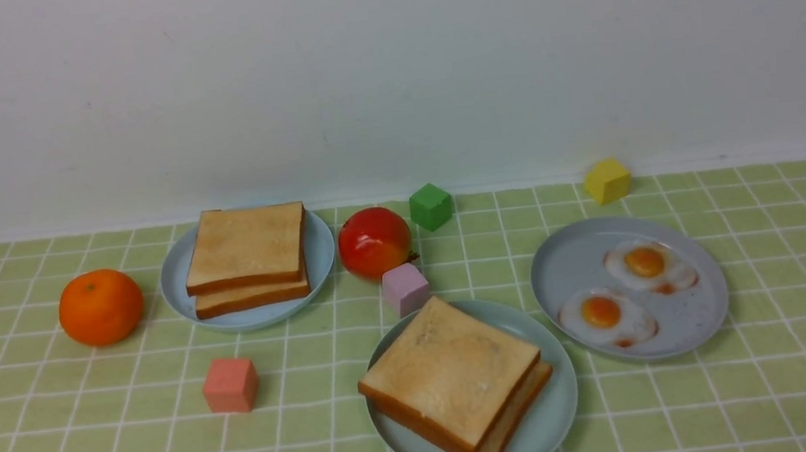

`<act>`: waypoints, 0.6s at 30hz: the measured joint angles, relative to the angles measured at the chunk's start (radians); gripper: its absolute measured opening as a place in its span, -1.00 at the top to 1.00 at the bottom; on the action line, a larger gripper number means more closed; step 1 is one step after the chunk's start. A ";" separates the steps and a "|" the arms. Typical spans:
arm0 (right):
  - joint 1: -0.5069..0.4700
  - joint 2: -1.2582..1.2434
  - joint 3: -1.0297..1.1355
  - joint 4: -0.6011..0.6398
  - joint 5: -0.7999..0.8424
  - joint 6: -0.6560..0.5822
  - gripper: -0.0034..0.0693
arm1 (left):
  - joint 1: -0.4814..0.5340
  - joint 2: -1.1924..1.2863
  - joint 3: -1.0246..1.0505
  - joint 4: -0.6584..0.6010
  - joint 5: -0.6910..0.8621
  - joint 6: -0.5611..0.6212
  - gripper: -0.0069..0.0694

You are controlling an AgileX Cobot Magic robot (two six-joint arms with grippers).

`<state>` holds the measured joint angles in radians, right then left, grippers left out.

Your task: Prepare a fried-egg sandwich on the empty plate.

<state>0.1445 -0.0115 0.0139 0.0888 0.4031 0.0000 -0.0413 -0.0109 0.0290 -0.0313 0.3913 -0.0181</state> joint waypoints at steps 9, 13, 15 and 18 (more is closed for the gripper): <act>-0.046 0.000 0.001 -0.074 -0.009 0.053 0.58 | 0.000 0.000 0.001 0.000 0.000 0.000 0.77; -0.093 0.000 0.001 -0.076 -0.011 0.070 0.57 | 0.000 0.000 0.001 0.000 0.000 0.000 0.76; -0.098 0.000 0.001 -0.077 -0.011 0.072 0.56 | 0.000 0.000 0.001 0.000 0.000 0.000 0.76; -0.101 0.000 0.001 -0.077 -0.011 0.073 0.55 | 0.000 0.000 0.001 0.000 0.000 0.000 0.75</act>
<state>0.0431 -0.0115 0.0153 0.0116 0.3925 0.0728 -0.0413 -0.0109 0.0298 -0.0313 0.3913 -0.0179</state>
